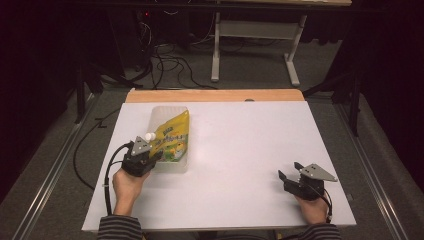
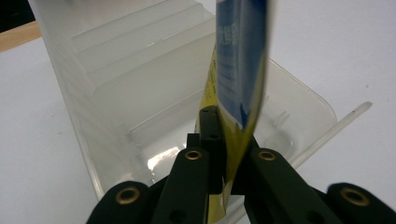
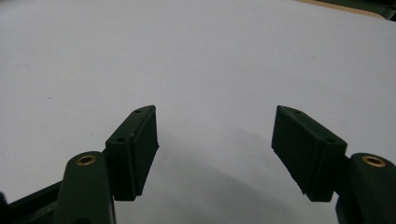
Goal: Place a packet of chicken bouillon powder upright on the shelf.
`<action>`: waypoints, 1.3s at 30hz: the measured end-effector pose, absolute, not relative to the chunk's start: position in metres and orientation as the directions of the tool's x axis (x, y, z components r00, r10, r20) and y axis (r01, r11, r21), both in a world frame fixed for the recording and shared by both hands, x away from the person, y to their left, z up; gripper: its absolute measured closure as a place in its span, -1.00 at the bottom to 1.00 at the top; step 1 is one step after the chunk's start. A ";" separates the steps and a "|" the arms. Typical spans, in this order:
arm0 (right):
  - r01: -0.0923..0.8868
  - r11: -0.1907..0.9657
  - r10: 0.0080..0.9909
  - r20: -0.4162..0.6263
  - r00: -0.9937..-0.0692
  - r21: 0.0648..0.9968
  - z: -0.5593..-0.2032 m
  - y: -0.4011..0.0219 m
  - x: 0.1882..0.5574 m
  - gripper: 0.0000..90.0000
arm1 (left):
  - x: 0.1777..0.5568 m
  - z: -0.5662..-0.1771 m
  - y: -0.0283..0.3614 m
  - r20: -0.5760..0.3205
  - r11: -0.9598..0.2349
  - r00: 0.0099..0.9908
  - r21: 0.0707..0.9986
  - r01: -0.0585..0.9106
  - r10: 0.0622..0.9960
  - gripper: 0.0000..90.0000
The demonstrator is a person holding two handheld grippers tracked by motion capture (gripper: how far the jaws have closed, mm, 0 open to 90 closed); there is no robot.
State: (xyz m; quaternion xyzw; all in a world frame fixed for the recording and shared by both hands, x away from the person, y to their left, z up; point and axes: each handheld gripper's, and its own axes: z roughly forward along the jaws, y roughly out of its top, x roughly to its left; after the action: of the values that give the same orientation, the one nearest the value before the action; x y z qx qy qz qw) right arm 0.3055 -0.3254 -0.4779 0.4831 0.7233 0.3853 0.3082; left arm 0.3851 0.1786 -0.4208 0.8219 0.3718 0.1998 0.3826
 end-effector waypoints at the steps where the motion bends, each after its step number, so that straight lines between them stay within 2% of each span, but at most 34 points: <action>1: 0.462 0.236 0.936 -0.073 -0.343 0.855 -0.478 -0.325 0.306 -0.29 | 0.385 -0.421 0.179 0.043 -0.427 0.642 0.780 0.457 0.766 0.93; 11: 0.461 0.236 0.936 -0.073 -0.344 0.855 -0.478 -0.325 0.305 -0.29 | 0.384 -0.424 0.186 -0.030 -0.344 0.613 0.805 0.483 0.790 0.72; 16: 0.461 0.237 0.936 -0.074 -0.344 0.855 -0.478 -0.325 0.305 -0.29 | 0.384 -0.422 0.191 -0.057 -0.311 0.587 0.805 0.505 0.807 0.48; 39: 0.462 0.231 0.938 -0.069 -0.341 0.856 -0.478 -0.326 0.305 -0.29 | 0.364 -0.407 0.202 -0.033 -0.267 0.531 0.837 0.478 0.847 0.00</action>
State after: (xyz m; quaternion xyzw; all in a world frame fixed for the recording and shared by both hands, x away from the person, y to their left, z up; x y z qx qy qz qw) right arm 0.3050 -0.3255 -0.4777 0.4849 0.7217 0.3866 0.3074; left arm 0.3635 0.2019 -0.4074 0.7656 0.4328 0.2177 0.4232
